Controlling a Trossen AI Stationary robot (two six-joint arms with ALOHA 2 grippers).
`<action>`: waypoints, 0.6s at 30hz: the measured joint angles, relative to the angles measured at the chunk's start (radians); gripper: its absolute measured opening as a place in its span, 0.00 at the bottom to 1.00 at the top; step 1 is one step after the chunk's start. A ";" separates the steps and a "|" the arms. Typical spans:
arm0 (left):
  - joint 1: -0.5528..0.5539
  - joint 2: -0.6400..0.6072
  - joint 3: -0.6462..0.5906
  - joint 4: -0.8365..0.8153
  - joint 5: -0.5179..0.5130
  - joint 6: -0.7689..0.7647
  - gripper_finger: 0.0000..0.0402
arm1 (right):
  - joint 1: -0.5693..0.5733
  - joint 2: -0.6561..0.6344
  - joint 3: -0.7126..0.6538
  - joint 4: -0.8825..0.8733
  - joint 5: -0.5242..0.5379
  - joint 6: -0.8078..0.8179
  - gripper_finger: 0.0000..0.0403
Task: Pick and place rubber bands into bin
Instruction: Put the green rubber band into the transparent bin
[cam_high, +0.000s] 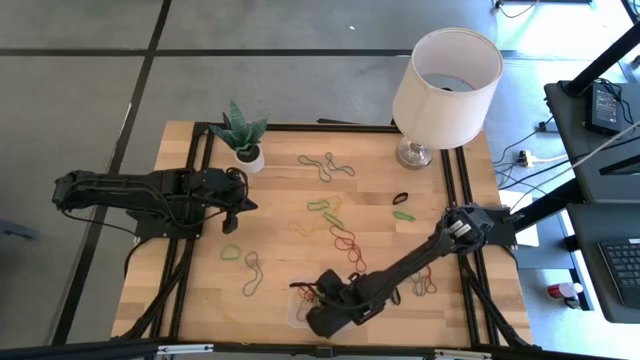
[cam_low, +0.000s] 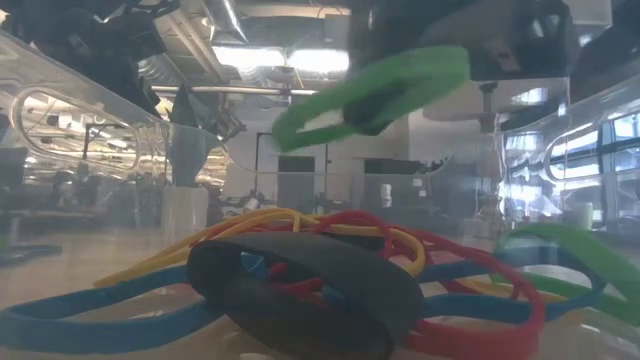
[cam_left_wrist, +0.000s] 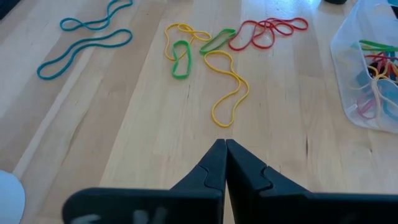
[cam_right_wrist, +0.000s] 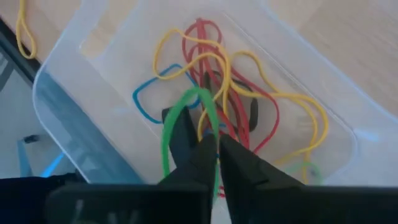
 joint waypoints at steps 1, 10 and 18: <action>0.000 0.000 0.000 -0.001 0.000 0.000 0.01 | 0.000 0.000 0.000 0.001 0.000 0.000 0.10; 0.000 0.000 0.000 0.000 0.000 0.003 0.00 | 0.000 0.000 0.000 0.000 0.002 -0.002 0.32; 0.000 0.000 0.000 0.000 0.000 0.021 0.01 | -0.023 -0.001 0.017 -0.059 -0.069 -0.033 0.38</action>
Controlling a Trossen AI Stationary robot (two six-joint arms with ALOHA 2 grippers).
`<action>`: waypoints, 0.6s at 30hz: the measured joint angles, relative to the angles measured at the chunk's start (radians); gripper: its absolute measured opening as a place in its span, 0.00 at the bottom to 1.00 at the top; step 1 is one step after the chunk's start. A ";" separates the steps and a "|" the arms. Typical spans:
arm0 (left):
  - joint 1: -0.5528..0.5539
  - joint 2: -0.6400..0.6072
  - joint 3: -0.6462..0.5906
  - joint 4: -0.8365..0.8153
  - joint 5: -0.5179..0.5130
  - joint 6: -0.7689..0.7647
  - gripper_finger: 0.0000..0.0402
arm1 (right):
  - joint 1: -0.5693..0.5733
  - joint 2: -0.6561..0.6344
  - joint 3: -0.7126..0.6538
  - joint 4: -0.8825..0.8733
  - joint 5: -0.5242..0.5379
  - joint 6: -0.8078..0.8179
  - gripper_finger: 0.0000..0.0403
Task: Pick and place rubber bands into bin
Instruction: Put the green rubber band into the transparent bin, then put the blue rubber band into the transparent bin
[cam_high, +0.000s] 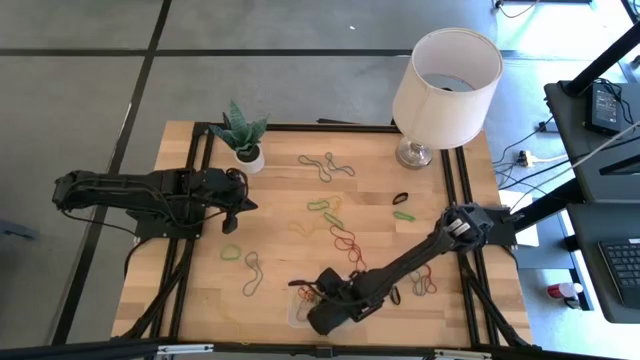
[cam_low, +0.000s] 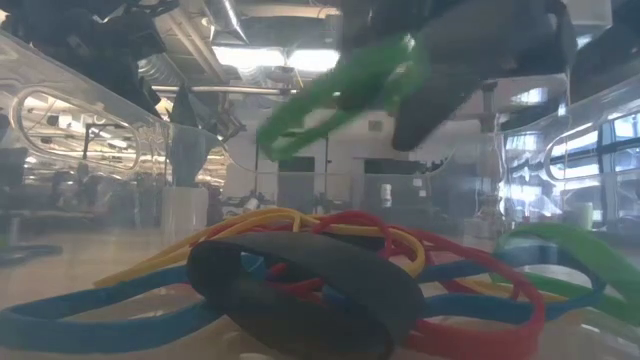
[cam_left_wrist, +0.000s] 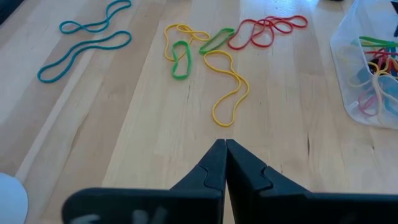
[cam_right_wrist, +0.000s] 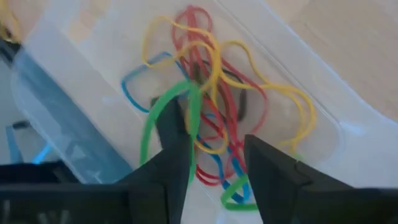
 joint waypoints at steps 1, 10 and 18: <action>0.000 0.000 0.000 0.000 0.000 0.000 0.01 | -0.006 0.000 0.001 0.006 -0.020 -0.014 0.38; 0.000 0.000 0.000 0.000 0.000 -0.003 0.01 | -0.049 -0.001 0.007 0.003 -0.071 -0.255 0.29; 0.000 0.003 0.000 0.036 0.000 -0.015 0.01 | -0.047 -0.148 -0.004 -0.163 0.123 -0.469 0.14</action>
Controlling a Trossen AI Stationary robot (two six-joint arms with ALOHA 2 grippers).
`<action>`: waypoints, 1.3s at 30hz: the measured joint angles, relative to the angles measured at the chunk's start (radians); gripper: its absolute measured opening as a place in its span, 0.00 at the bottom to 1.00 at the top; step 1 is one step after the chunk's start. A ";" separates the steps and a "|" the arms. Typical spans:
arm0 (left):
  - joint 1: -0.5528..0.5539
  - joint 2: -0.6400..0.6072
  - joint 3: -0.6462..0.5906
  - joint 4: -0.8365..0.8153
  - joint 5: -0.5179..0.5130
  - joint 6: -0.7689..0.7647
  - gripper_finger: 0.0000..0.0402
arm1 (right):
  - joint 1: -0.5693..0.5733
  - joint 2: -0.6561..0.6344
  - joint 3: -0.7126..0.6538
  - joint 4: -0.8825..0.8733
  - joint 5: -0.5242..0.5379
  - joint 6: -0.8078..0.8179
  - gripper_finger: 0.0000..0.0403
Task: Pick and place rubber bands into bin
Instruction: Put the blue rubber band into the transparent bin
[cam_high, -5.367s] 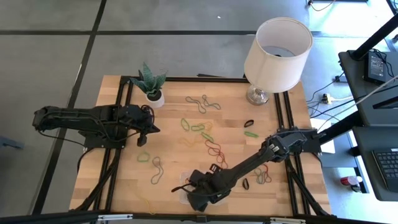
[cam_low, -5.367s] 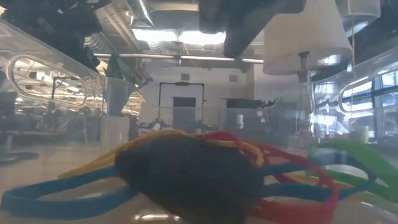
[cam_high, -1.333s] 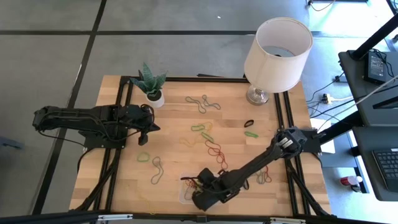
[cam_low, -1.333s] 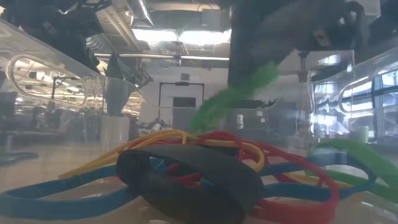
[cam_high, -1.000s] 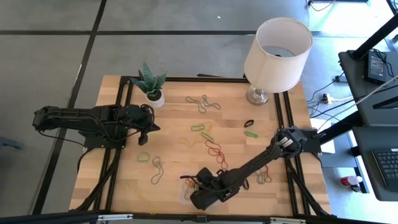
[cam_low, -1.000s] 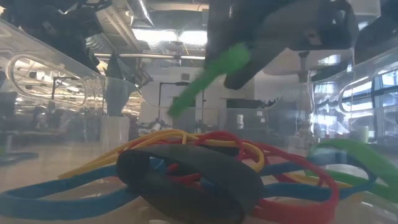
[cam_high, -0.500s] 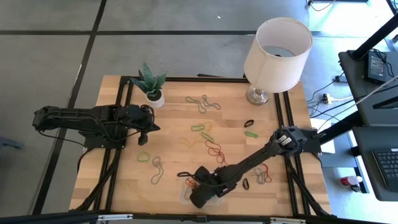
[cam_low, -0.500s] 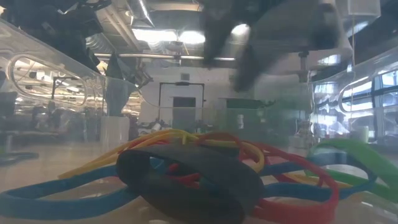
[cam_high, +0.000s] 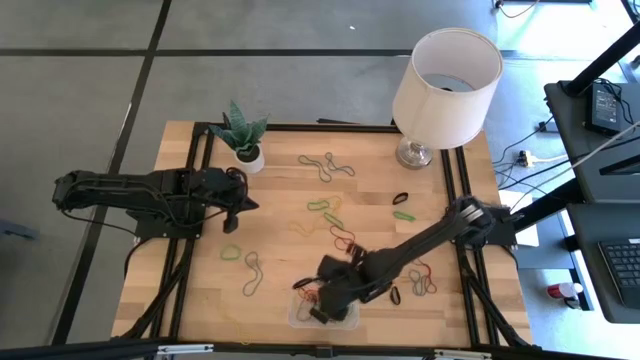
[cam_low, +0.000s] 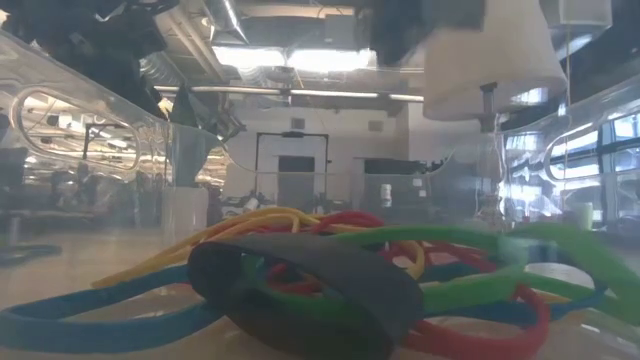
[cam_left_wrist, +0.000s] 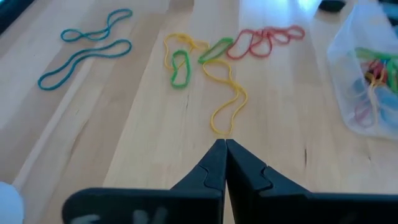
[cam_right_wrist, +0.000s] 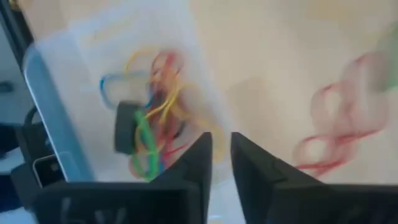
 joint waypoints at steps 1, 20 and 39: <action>0.000 0.001 0.000 0.013 0.000 -0.010 0.01 | -0.001 -0.030 -0.016 -0.002 0.025 -0.025 0.11; -0.169 0.359 0.193 0.175 -0.285 -0.087 0.00 | -0.005 -0.870 -1.107 0.654 0.075 -0.067 0.01; 0.098 1.041 0.841 -0.129 -0.226 -0.130 0.26 | -0.005 -1.112 -1.390 0.714 0.075 -0.071 0.02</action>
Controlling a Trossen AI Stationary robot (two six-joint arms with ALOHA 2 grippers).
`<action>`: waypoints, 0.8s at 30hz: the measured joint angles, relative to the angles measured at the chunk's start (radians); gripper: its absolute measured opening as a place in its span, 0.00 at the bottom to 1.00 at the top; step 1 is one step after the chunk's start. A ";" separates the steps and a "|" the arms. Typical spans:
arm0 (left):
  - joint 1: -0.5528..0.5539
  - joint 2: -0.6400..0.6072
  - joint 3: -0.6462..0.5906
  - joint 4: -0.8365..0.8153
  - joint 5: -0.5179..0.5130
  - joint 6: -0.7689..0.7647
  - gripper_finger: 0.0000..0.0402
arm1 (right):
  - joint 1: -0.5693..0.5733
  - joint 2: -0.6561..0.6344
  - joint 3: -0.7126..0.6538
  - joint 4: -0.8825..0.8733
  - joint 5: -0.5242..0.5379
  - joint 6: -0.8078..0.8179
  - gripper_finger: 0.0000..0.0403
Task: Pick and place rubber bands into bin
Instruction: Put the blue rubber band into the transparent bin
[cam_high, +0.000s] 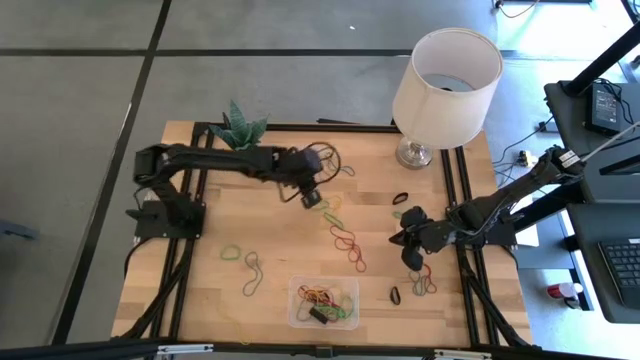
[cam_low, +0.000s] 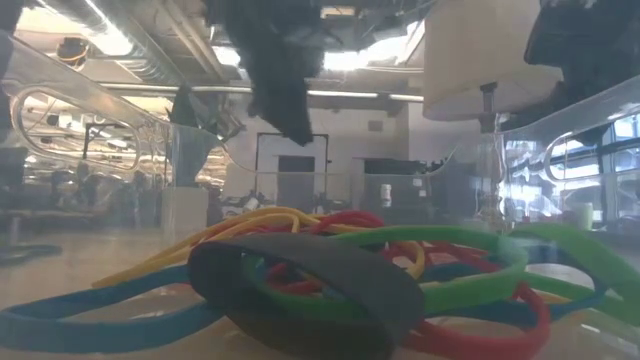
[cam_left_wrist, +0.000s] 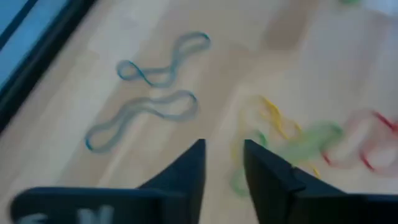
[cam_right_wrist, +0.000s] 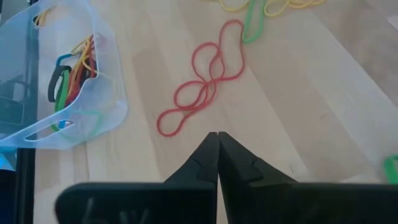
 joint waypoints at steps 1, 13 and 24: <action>0.018 0.023 0.017 0.007 0.000 0.001 0.30 | 0.000 0.000 0.000 0.002 0.000 0.000 0.02; 0.203 0.240 0.076 0.090 0.064 -0.051 0.56 | -0.023 0.000 0.000 -0.004 0.011 0.080 0.02; 0.272 0.328 0.076 0.096 0.058 -0.209 0.56 | -0.102 0.000 0.000 0.001 0.093 0.129 0.02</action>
